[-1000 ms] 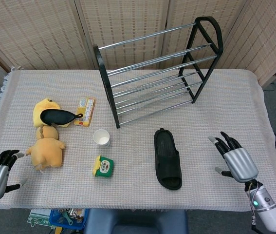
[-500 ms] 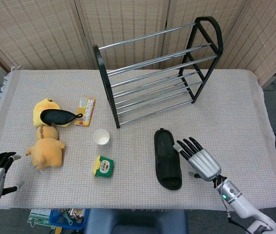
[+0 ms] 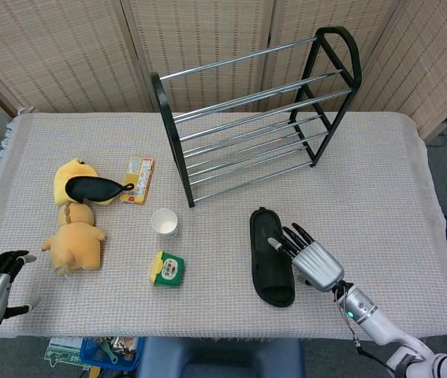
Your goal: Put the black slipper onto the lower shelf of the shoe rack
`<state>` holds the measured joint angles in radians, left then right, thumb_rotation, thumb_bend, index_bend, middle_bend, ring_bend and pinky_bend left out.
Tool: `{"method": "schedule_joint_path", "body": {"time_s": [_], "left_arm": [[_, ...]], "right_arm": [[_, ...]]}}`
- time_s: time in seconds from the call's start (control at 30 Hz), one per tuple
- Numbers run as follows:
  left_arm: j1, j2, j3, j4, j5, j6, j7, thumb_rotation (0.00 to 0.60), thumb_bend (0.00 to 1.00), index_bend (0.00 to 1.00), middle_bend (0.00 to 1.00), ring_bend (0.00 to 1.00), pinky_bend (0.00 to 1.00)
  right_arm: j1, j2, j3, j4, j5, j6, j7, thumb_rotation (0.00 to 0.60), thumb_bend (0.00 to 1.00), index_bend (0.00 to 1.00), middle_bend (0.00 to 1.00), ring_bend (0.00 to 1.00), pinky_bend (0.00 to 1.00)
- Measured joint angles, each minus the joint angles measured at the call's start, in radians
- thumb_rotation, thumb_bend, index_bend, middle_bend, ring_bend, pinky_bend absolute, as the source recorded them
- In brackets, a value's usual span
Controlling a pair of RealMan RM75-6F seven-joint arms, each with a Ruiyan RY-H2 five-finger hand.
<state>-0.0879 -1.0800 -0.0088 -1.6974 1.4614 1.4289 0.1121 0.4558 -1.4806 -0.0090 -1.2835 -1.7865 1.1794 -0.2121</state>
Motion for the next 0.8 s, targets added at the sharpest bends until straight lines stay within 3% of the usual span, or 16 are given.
{"method": "schedule_joint_path", "body": {"time_s": [0.4,0.8], "left_arm": [[-0.007,0.047,0.022,-0.037,-0.038,-0.07,-0.021,0.6,0.15,0.28,0.22,0.18,0.26],[-0.002,0.053,0.024,-0.023,-0.038,-0.066,-0.046,0.6,0.15,0.28,0.22,0.18,0.26]], "right_arm": [[0.067,-0.068,-0.013,-0.001,-0.021,-0.047,-0.053,0.6,0.0,0.0,0.0,0.0,0.0],[0.158,-0.166,0.065,-0.038,0.038,-0.11,-0.065,0.6,0.0,0.0,0.0,0.0,0.0]]}}
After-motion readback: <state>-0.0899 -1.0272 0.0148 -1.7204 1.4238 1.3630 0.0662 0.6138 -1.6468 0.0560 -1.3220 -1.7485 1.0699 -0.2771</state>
